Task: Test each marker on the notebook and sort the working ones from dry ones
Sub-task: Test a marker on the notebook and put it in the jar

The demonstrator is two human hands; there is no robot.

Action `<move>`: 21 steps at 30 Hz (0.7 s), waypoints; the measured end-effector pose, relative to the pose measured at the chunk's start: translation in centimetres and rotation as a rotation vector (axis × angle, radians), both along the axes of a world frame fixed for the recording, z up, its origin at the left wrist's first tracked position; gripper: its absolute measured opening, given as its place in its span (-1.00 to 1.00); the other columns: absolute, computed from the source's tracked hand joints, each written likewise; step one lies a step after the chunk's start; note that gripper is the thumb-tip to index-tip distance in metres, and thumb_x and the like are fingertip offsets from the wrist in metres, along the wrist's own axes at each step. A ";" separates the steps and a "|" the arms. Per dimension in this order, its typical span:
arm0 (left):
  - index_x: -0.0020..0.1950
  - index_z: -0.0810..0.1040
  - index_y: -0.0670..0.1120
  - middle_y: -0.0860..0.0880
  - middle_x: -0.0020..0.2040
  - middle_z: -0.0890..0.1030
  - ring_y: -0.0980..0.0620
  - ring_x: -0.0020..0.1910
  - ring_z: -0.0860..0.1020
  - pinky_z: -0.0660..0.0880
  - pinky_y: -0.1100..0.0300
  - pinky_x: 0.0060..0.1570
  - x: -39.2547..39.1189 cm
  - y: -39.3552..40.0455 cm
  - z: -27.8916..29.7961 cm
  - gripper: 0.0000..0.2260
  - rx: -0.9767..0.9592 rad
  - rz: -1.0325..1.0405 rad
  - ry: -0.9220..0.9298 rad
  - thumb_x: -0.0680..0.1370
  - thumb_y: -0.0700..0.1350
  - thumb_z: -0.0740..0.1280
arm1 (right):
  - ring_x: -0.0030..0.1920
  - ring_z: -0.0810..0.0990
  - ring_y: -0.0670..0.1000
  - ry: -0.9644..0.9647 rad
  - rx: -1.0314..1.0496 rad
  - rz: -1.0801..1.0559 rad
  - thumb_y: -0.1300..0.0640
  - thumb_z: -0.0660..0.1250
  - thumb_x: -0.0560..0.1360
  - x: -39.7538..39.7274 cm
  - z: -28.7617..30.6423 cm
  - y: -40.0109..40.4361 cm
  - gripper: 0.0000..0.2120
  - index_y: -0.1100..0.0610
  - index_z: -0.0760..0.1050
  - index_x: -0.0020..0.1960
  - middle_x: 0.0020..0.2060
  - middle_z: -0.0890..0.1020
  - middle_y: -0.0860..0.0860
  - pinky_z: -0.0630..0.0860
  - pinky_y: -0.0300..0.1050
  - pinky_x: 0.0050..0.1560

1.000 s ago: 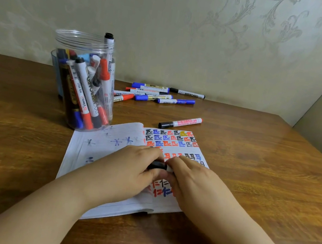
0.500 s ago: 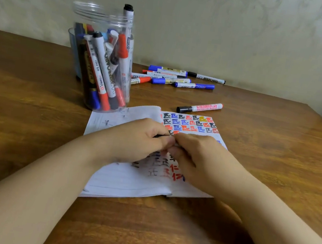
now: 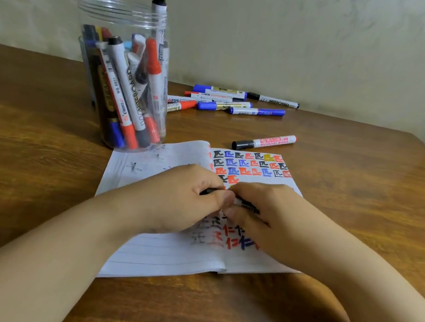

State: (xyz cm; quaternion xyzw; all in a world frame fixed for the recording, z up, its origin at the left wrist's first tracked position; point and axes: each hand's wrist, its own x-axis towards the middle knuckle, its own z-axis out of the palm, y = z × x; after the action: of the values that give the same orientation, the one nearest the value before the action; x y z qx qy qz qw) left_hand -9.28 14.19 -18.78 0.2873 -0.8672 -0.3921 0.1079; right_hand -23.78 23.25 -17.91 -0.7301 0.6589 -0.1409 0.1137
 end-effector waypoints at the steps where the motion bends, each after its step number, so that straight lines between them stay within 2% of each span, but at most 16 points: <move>1: -0.27 0.51 -0.07 0.12 -0.50 0.42 0.21 -0.54 0.33 0.23 0.39 -0.52 -0.1 0.0 -0.1 -0.72 -0.004 0.008 0.004 0.57 0.02 0.19 | -0.07 0.50 -0.04 0.074 -0.008 -0.008 -0.01 0.12 0.59 0.3 0.0 -0.1 -0.84 0.02 0.42 0.05 -0.05 0.55 -0.07 0.43 -0.15 -0.07; 3: -0.29 0.49 -0.07 0.14 -0.57 0.39 0.22 -0.59 0.32 0.20 0.41 -0.56 -0.2 0.0 -0.2 -0.72 0.007 0.017 0.026 0.57 0.00 0.20 | -0.08 0.46 0.03 0.163 -0.057 -0.022 0.01 0.08 0.61 0.9 -0.5 -0.3 -0.88 0.04 0.29 -0.04 -0.06 0.50 -0.03 0.37 -0.07 -0.10; 5: -0.23 0.50 -0.16 0.12 -0.55 0.35 0.19 -0.61 0.28 0.19 0.38 -0.57 -0.1 -0.1 -0.2 -0.72 0.035 0.011 0.042 0.57 -0.02 0.19 | -0.16 0.45 0.07 0.133 -0.139 0.005 -0.02 0.04 0.59 1.2 -1.1 -0.3 -0.85 0.02 0.24 -0.10 -0.13 0.51 0.00 0.32 -0.05 -0.19; 7: -0.20 0.47 -0.26 0.04 -0.49 0.33 0.17 -0.58 0.24 0.20 0.33 -0.56 0.0 -0.1 -0.2 -0.69 0.063 -0.023 0.051 0.57 -0.03 0.18 | -0.30 0.46 0.08 0.059 -0.219 0.058 -0.08 0.00 0.50 0.8 -1.7 -0.3 -0.79 0.02 0.30 -0.14 -0.26 0.56 0.02 0.32 -0.06 -0.32; 10: -0.19 0.48 -0.27 -0.07 -0.40 0.36 0.08 -0.47 0.28 0.22 0.28 -0.51 0.2 -0.2 -0.1 -0.67 0.102 -0.050 0.062 0.56 -0.02 0.19 | -0.43 0.45 0.09 0.030 -0.255 0.074 -0.03 0.05 0.47 0.5 -1.9 -0.2 -0.78 0.08 0.37 -0.19 -0.41 0.53 0.01 0.31 -0.08 -0.45; 14: -0.18 0.49 -0.27 -0.11 -0.35 0.36 0.00 -0.38 0.27 0.21 0.19 -0.44 0.4 -0.2 -0.1 -0.66 0.149 -0.069 0.037 0.55 0.01 0.19 | -0.45 0.44 0.12 0.030 -0.240 0.069 -0.04 0.03 0.46 0.6 -1.9 -0.2 -0.71 0.12 0.40 -0.19 -0.42 0.52 0.04 0.38 0.02 -0.46; 18: -0.22 0.48 -0.24 -0.06 -0.40 0.35 0.08 -0.46 0.27 0.20 0.27 -0.50 0.5 -0.1 0.0 -0.68 0.158 -0.064 0.035 0.56 -0.01 0.20 | -0.42 0.47 0.15 0.041 -0.231 0.073 -0.05 0.01 0.46 0.6 -1.9 -0.1 -0.68 0.13 0.41 -0.18 -0.39 0.56 0.06 0.41 0.07 -0.44; 21: -0.23 0.50 -0.21 -0.07 -0.40 0.34 0.09 -0.45 0.26 0.19 0.27 -0.50 0.5 0.1 0.3 -0.69 0.158 -0.073 0.023 0.56 0.00 0.20 | -0.43 0.46 0.15 0.054 -0.249 0.071 -0.06 0.01 0.45 0.4 -1.9 -0.2 -0.71 0.12 0.39 -0.19 -0.40 0.55 0.06 0.41 0.06 -0.45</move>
State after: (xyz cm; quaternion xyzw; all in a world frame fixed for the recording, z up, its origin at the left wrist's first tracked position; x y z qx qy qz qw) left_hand -8.77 14.24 -18.52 0.2585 -0.8423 -0.4662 0.0805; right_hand -23.35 23.04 -19.81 -0.7649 0.6130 -0.1975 0.0094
